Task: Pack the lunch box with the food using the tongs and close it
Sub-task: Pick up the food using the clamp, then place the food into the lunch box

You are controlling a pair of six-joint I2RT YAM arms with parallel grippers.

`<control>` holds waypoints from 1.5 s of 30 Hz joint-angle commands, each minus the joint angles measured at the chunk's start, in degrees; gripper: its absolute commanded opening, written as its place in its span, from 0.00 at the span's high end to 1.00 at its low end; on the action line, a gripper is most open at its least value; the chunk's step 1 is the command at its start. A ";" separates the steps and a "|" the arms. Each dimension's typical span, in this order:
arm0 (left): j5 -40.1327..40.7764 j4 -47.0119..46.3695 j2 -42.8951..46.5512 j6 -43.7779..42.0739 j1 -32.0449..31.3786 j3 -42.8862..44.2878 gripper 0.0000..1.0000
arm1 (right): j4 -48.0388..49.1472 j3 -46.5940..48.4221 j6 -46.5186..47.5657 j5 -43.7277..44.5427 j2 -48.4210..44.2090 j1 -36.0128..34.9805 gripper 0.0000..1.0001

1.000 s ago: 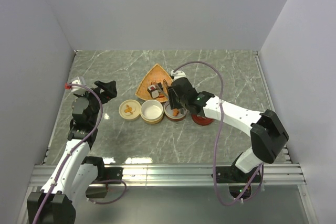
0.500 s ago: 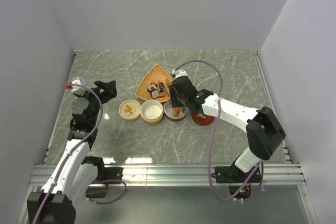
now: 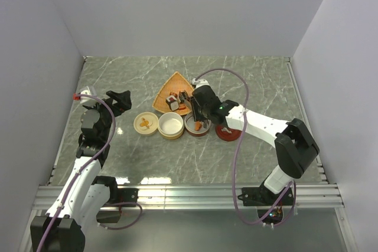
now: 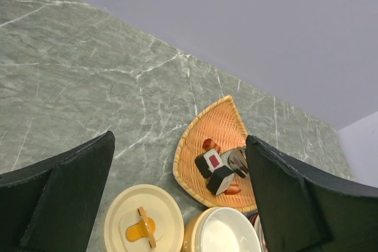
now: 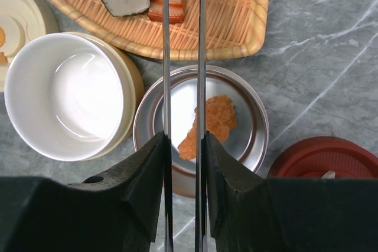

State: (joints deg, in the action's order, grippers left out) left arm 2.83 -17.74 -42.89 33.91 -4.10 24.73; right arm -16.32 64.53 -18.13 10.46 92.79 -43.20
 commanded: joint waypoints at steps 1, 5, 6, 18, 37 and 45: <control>-0.55 -2.13 0.88 0.45 -0.12 -0.03 0.00 | 0.23 1.39 -0.06 1.05 -5.51 -0.13 0.89; -0.55 -2.13 0.80 0.45 -0.12 -0.03 0.00 | -0.73 -0.63 -0.41 2.72 -12.70 -2.41 0.89; -0.55 -2.13 0.88 0.54 -0.12 -0.12 0.00 | -1.26 -1.51 -0.59 3.25 -13.94 -3.72 0.89; -0.46 -2.04 0.88 0.54 -0.12 -0.03 0.01 | -3.72 -10.91 -5.24 2.46 -28.01 -13.40 0.89; -0.81 -2.21 0.71 0.63 -0.21 -0.12 0.01 | -3.72 -11.01 -6.65 3.60 -25.12 -16.74 0.56; -0.98 -2.48 0.53 0.72 -0.12 -0.12 0.01 | -3.55 -10.75 -6.39 5.27 -25.73 -16.74 0.51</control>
State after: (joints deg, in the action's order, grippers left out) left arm 2.83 -17.74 -42.85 33.93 -4.10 24.69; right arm -22.28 50.74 -24.97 13.28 67.85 -59.51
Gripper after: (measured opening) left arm 0.995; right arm 0.490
